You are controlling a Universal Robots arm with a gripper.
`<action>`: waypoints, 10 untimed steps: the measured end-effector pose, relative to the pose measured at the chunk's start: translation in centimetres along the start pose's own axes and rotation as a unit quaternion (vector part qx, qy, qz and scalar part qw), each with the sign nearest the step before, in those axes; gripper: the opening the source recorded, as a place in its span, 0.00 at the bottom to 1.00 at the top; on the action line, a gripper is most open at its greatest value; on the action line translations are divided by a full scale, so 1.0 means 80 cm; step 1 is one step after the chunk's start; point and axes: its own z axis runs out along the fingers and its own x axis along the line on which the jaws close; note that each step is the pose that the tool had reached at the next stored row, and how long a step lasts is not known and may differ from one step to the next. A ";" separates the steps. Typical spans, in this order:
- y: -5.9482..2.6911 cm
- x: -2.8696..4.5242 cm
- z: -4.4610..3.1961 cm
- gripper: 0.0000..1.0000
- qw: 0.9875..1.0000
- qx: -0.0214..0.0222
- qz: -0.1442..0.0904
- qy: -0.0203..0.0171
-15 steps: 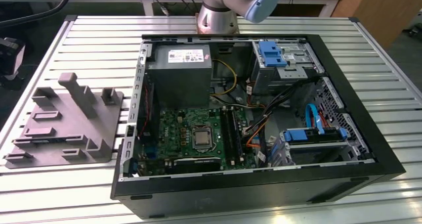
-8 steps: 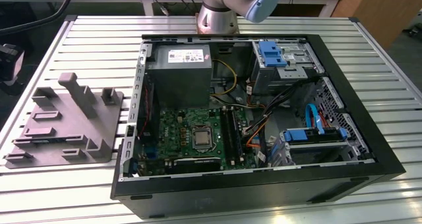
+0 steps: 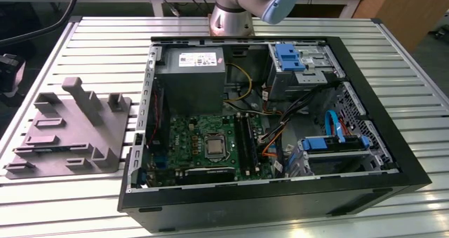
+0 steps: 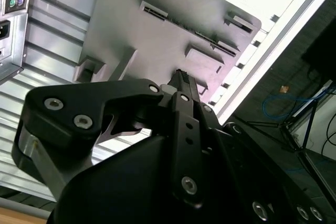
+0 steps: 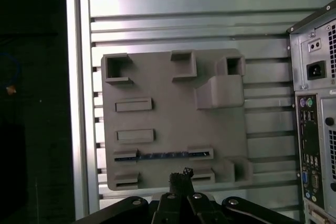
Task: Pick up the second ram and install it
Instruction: 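Reach for the second ram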
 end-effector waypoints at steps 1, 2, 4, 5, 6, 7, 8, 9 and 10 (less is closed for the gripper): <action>-0.001 0.0003 0.0009 0.11 1.000 0.000 0.000 0.000; -0.002 0.0006 0.0019 0.11 1.000 0.000 0.000 0.000; -0.004 0.0011 0.0037 0.11 1.000 0.000 0.000 0.000; -0.005 0.0013 0.0046 0.11 1.000 0.000 0.000 0.000; -0.006 0.0016 0.0055 0.11 1.000 0.000 0.000 0.000; -0.007 0.0018 0.0063 0.11 1.000 0.000 0.000 0.000; -0.008 0.0020 0.0070 0.11 1.000 0.000 0.000 0.000; -0.009 0.0022 0.0077 0.11 1.000 0.000 0.000 0.000; -0.010 0.0023 0.0083 0.11 1.000 0.000 0.000 0.000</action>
